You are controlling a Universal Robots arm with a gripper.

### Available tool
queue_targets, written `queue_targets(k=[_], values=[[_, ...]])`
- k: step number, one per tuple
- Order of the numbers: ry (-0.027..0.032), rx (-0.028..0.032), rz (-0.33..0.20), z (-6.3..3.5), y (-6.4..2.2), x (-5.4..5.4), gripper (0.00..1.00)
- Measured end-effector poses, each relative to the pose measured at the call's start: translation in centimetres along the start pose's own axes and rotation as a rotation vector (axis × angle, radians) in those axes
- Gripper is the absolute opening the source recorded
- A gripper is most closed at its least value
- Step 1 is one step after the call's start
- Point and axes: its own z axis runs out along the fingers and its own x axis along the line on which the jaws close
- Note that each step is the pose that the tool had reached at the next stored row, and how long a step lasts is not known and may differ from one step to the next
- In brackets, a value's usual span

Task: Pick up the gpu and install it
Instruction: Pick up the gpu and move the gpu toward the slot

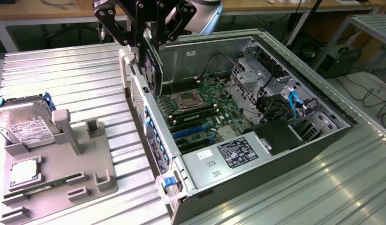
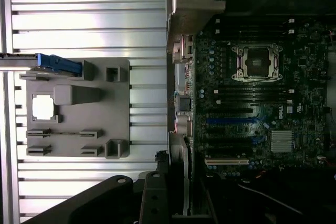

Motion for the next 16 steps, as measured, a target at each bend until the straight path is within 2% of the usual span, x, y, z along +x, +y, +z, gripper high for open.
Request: queue_targets(k=[11,13,16], values=[[-0.0005,0.0000,0.000,0.03,0.01,-1.3,0.27],[-0.0039,0.0000,0.000,0.06,0.01,-1.4,0.27],[-0.0148,0.0000,-0.001,0.13,0.01,-1.5,0.27]])
